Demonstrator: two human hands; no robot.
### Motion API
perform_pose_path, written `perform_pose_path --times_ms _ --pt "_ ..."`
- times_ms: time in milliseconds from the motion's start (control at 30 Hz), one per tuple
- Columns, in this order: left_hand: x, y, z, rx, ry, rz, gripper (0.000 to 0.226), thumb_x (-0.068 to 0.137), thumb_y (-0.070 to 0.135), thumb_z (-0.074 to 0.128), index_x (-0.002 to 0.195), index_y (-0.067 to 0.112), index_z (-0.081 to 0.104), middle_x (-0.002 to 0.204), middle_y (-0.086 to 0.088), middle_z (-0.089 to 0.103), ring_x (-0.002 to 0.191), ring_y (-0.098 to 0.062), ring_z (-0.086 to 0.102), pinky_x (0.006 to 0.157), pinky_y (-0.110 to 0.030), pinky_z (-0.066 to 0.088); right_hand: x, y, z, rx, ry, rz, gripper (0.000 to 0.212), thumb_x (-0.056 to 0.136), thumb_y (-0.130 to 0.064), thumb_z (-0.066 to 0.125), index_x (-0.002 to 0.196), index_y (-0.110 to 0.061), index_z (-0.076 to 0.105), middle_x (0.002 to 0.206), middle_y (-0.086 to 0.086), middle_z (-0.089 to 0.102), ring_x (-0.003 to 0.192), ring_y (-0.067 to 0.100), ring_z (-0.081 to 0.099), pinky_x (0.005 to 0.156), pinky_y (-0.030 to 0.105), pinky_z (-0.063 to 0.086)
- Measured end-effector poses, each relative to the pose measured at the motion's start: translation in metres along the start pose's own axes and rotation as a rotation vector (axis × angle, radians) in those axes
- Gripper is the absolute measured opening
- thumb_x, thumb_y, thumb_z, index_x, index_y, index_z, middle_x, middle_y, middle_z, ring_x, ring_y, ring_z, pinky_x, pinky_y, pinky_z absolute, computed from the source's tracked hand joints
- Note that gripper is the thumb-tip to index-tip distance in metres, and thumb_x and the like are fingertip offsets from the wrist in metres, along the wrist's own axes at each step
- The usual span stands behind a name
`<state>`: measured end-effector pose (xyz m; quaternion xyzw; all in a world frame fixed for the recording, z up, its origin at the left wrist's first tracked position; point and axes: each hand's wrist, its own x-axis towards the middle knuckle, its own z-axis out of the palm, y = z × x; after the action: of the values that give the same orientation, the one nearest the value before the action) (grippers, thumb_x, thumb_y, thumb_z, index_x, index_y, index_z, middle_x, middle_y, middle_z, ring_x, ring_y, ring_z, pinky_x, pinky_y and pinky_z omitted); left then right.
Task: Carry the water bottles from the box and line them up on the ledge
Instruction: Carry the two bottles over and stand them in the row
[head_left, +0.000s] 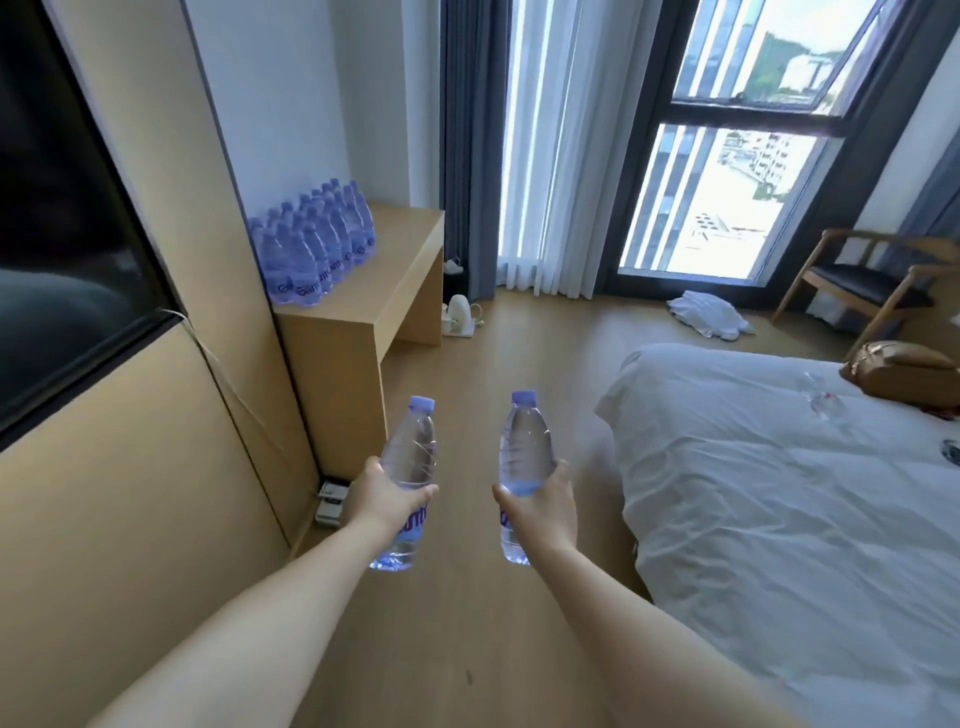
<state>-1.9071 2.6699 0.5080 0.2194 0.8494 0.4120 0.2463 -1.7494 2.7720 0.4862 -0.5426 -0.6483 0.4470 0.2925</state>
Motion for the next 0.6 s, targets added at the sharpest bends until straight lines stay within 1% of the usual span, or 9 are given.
perform_pose_path --times_ms 67,133,200,267,300,400,433,500,600 --pt "0.04 0.024 0.008 -0.012 -0.009 0.006 0.057 0.068 0.038 0.085 0.104 0.015 0.047 0.097 -0.003 0.062 0.09 -0.027 0.062 0.084 -0.04 0.053 0.041 -0.015 0.008 0.018 0.002 0.018 0.053 0.073 -0.03 0.075 0.108 -0.027 0.036 0.108 0.002 0.057 0.09 0.023 0.064 0.075 0.035 0.053" --pt "0.078 0.045 0.02 -0.028 -0.018 0.014 0.056 0.068 0.039 0.085 0.104 0.016 0.048 0.097 -0.002 0.062 0.088 -0.025 0.061 0.082 -0.036 0.053 0.082 -0.025 0.017 0.022 0.0 0.02 0.057 0.073 -0.03 0.076 0.115 -0.022 0.04 0.11 0.003 0.058 0.093 0.026 0.064 0.079 0.037 0.054" --pt "0.119 0.061 0.036 -0.039 -0.027 0.016 0.055 0.069 0.04 0.084 0.103 0.017 0.048 0.095 0.0 0.061 0.085 -0.022 0.059 0.074 -0.032 0.051 0.128 -0.033 0.028 0.015 -0.01 0.024 0.063 0.074 -0.03 0.077 0.124 -0.016 0.041 0.114 0.003 0.057 0.098 0.026 0.063 0.082 0.036 0.052" --pt "0.16 0.076 0.053 -0.055 -0.022 0.003 0.055 0.069 0.04 0.084 0.104 0.017 0.047 0.094 0.001 0.059 0.082 -0.018 0.056 0.062 -0.027 0.044 0.175 -0.036 0.041 0.012 -0.03 0.025 0.066 0.073 -0.031 0.077 0.126 -0.015 0.041 0.114 0.004 0.058 0.099 0.026 0.063 0.082 0.037 0.052" --pt "0.181 0.084 0.062 -0.075 -0.016 -0.002 0.056 0.069 0.039 0.084 0.105 0.016 0.048 0.094 0.001 0.058 0.081 -0.017 0.055 0.06 -0.025 0.042 0.201 -0.038 0.047 0.01 -0.036 0.023 0.065 0.073 -0.031 0.077 0.124 -0.015 0.041 0.113 0.004 0.059 0.098 0.026 0.064 0.082 0.038 0.053" --pt "0.25 0.114 0.085 -0.109 -0.01 -0.014 0.058 0.071 0.036 0.084 0.111 0.013 0.048 0.095 0.001 0.057 0.083 -0.018 0.056 0.067 -0.026 0.044 0.281 -0.048 0.06 0.023 -0.064 0.031 0.057 0.072 -0.031 0.075 0.116 -0.019 0.041 0.108 0.004 0.062 0.093 0.025 0.064 0.079 0.038 0.054" --pt "0.273 0.126 0.091 -0.103 -0.006 -0.022 0.059 0.072 0.036 0.083 0.112 0.013 0.047 0.096 0.001 0.057 0.084 -0.018 0.056 0.067 -0.027 0.045 0.308 -0.053 0.064 0.018 -0.085 0.03 0.055 0.072 -0.031 0.074 0.114 -0.019 0.041 0.107 0.004 0.062 0.091 0.025 0.064 0.077 0.036 0.053" --pt "0.318 0.148 0.098 -0.08 0.015 -0.037 0.059 0.072 0.037 0.083 0.112 0.015 0.045 0.097 0.0 0.057 0.084 -0.018 0.056 0.063 -0.026 0.044 0.358 -0.066 0.069 -0.019 -0.14 0.004 0.055 0.073 -0.032 0.074 0.114 -0.021 0.039 0.108 0.002 0.061 0.092 0.023 0.063 0.072 0.033 0.05" --pt "0.382 0.182 0.103 -0.07 0.057 -0.03 0.058 0.07 0.038 0.084 0.106 0.018 0.043 0.101 -0.002 0.059 0.082 -0.017 0.056 0.06 -0.025 0.041 0.433 -0.096 0.076 -0.077 -0.199 -0.079 0.052 0.074 -0.032 0.073 0.11 -0.026 0.036 0.11 -0.001 0.059 0.094 0.021 0.061 0.071 0.03 0.046"
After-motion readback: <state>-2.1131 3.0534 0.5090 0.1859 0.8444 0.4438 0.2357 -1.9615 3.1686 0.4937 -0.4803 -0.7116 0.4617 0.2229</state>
